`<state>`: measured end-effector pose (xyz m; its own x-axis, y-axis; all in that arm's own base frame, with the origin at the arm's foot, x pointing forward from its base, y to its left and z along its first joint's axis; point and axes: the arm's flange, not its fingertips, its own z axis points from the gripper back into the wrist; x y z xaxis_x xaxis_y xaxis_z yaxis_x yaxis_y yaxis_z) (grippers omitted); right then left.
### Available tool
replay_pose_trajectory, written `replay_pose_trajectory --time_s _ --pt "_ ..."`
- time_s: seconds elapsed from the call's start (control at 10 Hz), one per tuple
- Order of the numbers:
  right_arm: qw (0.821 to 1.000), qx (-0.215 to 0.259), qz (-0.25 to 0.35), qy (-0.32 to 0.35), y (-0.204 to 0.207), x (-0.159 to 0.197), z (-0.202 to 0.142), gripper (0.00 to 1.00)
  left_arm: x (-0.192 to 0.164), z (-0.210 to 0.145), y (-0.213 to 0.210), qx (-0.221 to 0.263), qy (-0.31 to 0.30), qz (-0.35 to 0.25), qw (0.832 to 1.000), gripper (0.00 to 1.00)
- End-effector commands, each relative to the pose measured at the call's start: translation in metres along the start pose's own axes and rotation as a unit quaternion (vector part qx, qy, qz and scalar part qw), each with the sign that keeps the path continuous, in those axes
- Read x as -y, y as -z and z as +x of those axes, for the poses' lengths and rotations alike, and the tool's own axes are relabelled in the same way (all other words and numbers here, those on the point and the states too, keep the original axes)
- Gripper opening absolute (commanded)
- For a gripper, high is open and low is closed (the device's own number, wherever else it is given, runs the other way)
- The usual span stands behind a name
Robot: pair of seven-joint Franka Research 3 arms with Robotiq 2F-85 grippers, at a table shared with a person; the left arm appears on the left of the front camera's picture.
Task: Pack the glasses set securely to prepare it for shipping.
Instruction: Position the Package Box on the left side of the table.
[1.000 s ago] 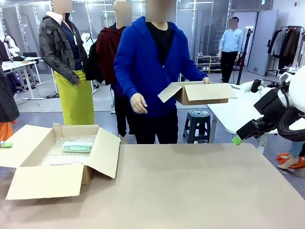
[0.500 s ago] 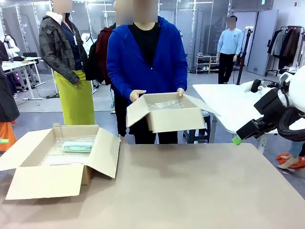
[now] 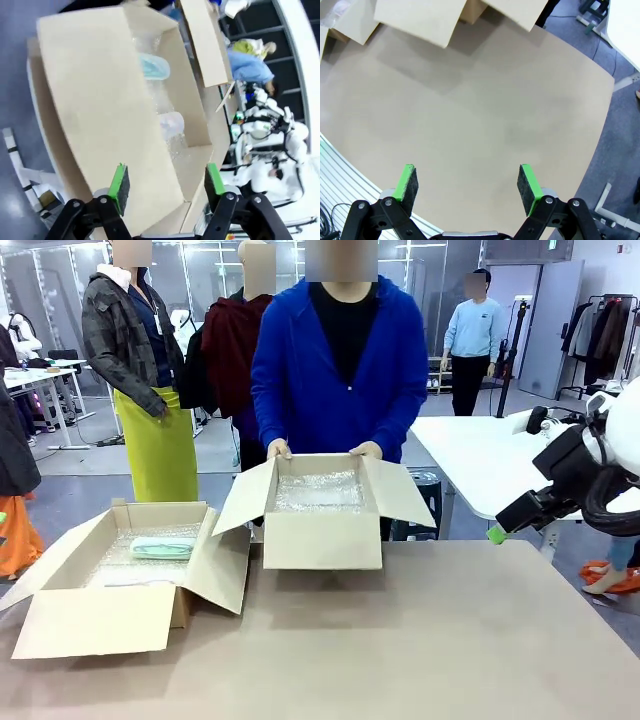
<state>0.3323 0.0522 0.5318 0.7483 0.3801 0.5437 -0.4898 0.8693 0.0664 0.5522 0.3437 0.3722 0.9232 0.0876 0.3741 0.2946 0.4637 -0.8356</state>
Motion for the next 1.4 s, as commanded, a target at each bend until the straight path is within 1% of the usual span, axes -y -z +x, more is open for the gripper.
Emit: replay_pose_trajectory --time_s 0.0,0.1,0.2,0.3,0.4,0.5,0.6,0.7,0.8,0.9,1.0,1.1,1.3 --pt "1.0 0.004 -0.003 -0.004 0.0 0.0 0.001 1.0 0.063 -0.007 0.013 -0.027 0.113 0.078 0.99 0.76" --pt "1.0 0.004 -0.003 -0.004 0.0 0.0 0.001 1.0 0.097 -0.012 0.019 -0.05 0.171 0.103 0.978 0.76" --pt "1.0 0.004 -0.003 -0.004 0.0 0.0 0.001 1.0 0.122 -0.024 0.024 -0.086 0.212 0.121 0.966 0.76" --pt "1.0 0.004 -0.003 -0.004 0.0 0.0 0.001 1.0 0.14 -0.035 0.029 -0.101 0.228 0.129 0.96 0.76" --pt "1.0 0.004 -0.003 -0.004 0.0 0.0 0.001 1.0 0.159 -0.049 0.04 -0.123 0.258 0.139 0.948 0.76" --pt "1.0 0.004 -0.003 -0.004 0.0 0.0 0.001 1.0 0.18 -0.06 0.056 -0.139 0.299 0.152 0.932 0.76" --pt "1.0 0.004 -0.003 -0.004 0.0 0.0 0.001 1.0 0.208 -0.072 0.078 -0.149 0.328 0.165 0.918 0.76" --pt "1.0 0.004 -0.003 -0.004 0.0 0.0 0.001 1.0 0.232 -0.081 0.096 -0.15 0.35 0.172 0.909 0.76" --pt "1.0 0.004 -0.003 -0.004 0.0 0.0 0.001 1.0 0.25 -0.092 0.112 -0.15 0.377 0.188 0.894 0.76" --pt "1.0 0.004 -0.003 -0.004 0.0 0.0 0.001 1.0 0.265 -0.097 0.127 -0.17 0.392 0.195 0.883 0.76" --pt "1.0 0.004 -0.003 -0.004 0.0 0.0 0.001 1.0 0.276 -0.099 0.146 -0.181 0.402 0.197 0.876 0.76" --pt "1.0 0.004 -0.003 -0.004 0.0 0.0 0.001 1.0 0.281 -0.101 0.162 -0.184 0.412 0.209 0.867 0.76" --pt "1.0 0.004 -0.003 -0.004 0.0 0.0 0.001 1.0 0.285 -0.111 0.186 -0.208 0.434 0.222 0.848 0.76"
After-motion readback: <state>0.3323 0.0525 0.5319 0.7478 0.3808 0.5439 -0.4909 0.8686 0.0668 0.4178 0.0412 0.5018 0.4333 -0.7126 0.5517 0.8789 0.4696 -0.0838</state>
